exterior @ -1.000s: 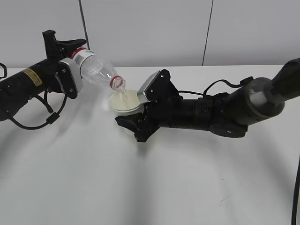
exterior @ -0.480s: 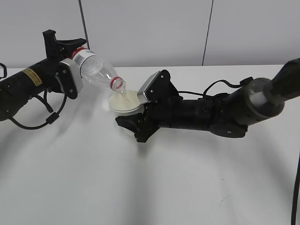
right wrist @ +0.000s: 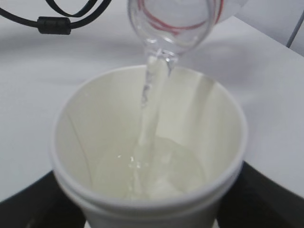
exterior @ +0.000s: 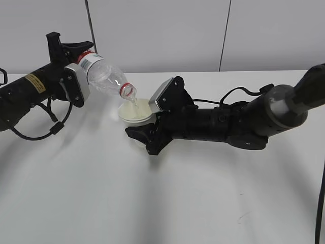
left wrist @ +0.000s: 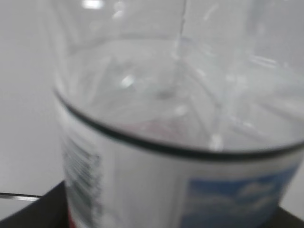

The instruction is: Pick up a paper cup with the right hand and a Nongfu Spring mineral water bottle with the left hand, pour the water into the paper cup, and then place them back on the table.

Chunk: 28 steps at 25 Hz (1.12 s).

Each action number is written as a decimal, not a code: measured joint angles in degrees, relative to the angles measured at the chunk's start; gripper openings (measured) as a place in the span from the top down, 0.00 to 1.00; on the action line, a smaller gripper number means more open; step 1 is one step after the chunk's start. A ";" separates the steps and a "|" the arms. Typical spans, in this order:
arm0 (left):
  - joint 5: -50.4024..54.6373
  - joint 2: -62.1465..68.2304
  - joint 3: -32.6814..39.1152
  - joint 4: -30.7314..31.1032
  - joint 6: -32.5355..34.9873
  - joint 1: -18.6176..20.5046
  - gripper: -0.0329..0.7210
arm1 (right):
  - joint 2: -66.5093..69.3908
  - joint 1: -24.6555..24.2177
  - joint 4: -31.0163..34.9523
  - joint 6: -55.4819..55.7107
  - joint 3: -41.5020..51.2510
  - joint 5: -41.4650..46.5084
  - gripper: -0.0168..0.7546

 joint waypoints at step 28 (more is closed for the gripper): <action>-0.43 0.00 -0.35 -1.50 0.00 -0.91 0.41 | 0.04 0.00 0.14 0.04 0.00 0.34 0.31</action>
